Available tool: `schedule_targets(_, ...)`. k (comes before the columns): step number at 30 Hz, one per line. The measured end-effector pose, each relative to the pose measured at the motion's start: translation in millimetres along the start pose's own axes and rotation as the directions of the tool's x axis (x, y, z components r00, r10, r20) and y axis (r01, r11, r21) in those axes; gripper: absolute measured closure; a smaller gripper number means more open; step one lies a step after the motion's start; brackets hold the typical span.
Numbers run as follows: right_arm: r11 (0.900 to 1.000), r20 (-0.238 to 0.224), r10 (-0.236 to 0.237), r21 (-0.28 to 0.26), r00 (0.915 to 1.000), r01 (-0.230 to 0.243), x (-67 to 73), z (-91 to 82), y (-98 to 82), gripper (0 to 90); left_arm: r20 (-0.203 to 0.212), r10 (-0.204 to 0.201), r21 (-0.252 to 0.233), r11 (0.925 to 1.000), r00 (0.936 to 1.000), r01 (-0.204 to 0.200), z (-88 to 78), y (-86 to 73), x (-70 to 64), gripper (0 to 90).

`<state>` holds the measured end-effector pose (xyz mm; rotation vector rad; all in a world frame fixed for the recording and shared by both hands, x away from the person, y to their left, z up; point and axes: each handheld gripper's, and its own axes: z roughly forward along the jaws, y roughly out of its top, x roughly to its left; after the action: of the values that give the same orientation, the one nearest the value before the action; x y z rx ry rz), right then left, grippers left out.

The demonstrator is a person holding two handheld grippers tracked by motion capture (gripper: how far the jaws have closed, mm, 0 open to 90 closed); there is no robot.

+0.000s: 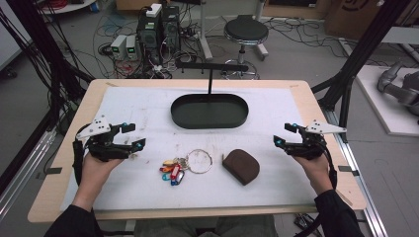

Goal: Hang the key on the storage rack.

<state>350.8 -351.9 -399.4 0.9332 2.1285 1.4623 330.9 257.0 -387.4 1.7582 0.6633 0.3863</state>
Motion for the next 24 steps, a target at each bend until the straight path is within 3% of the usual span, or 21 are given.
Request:
schedule_targets(10, 1.000, 0.012, 0.006, -0.012, 0.9999, -0.006, -1.9, -2.5, 0.3, 25.1, 0.050, 0.010, 0.002, 0.9999, 0.9987, -0.010, 10.7, 8.8, -10.0, 23.8)
schedule_targets(16, 1.000, 0.018, 0.011, -0.013, 0.9998, -0.011, -2.3, -5.0, 0.2, 25.2, 0.076, 0.024, 0.019, 0.9995, 0.9968, -0.026, 25.6, 12.9, -18.1, 23.8)
schedule_targets(21, 1.000, 0.023, 0.006, -0.014, 0.9997, -0.006, -2.7, -5.0, 0.3, 25.4, 0.103, -0.002, 0.031, 0.9995, 0.9946, -0.001, 39.3, 16.0, -25.0, 24.2)
schedule_targets(24, 1.000, 0.024, 0.007, -0.015, 0.9997, -0.007, -3.3, -4.1, 0.2, 25.5, 0.114, -0.003, 0.064, 0.9979, 0.9935, -0.004, 53.8, 17.8, -32.4, 25.9)
